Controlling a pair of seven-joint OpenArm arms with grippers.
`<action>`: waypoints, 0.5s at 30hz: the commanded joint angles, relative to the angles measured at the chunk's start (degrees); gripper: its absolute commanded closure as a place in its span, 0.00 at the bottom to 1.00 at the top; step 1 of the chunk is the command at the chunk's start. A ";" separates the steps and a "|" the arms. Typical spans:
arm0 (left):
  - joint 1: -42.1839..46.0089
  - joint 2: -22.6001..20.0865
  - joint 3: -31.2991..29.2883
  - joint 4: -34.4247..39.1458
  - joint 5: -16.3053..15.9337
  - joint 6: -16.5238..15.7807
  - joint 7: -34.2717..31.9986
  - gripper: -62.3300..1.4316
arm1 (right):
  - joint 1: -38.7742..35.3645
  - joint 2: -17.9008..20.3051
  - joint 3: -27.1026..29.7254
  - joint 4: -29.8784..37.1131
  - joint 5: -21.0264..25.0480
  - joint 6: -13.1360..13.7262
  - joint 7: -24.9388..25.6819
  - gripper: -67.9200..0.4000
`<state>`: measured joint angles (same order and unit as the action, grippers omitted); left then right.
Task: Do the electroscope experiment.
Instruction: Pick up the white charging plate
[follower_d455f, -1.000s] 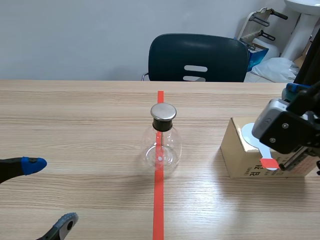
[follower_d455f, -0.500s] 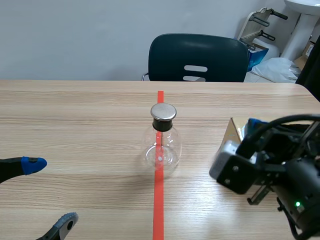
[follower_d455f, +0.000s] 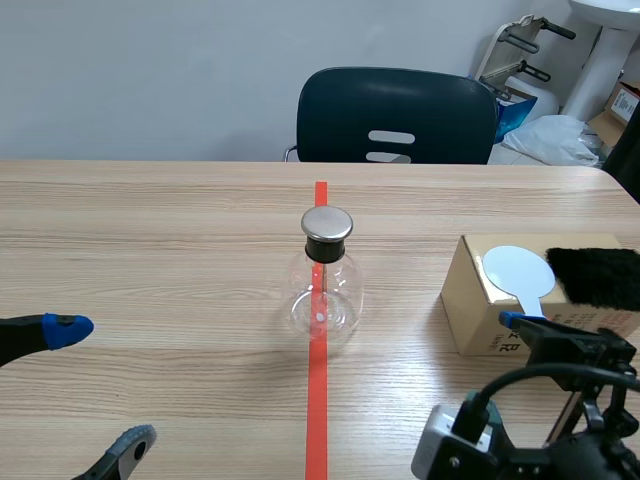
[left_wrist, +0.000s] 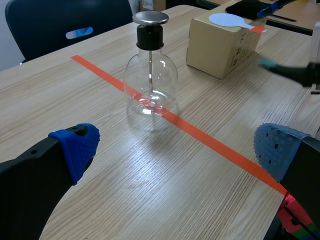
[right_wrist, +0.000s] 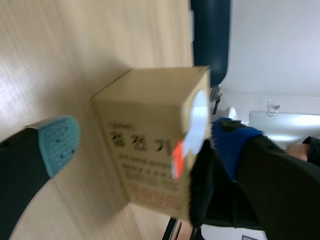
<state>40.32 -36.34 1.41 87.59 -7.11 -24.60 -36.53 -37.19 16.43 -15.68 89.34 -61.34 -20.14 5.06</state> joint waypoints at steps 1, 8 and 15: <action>-0.07 0.28 -0.26 0.50 -0.74 -0.11 -1.01 0.00 | 0.04 -0.11 0.13 -0.57 -0.24 -1.79 0.00 0.03; -0.17 0.28 -0.26 0.50 -0.74 -0.13 -0.98 0.00 | 0.07 0.24 0.92 -4.07 -0.42 -7.54 0.09 0.00; -0.17 0.28 -0.26 0.50 -0.74 -0.13 -0.98 0.00 | 0.98 0.39 4.83 -4.09 -0.37 -7.69 1.22 0.00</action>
<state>40.32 -36.34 1.41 87.59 -7.11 -24.60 -36.53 -37.08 16.05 -11.42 83.90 -61.73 -27.40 6.00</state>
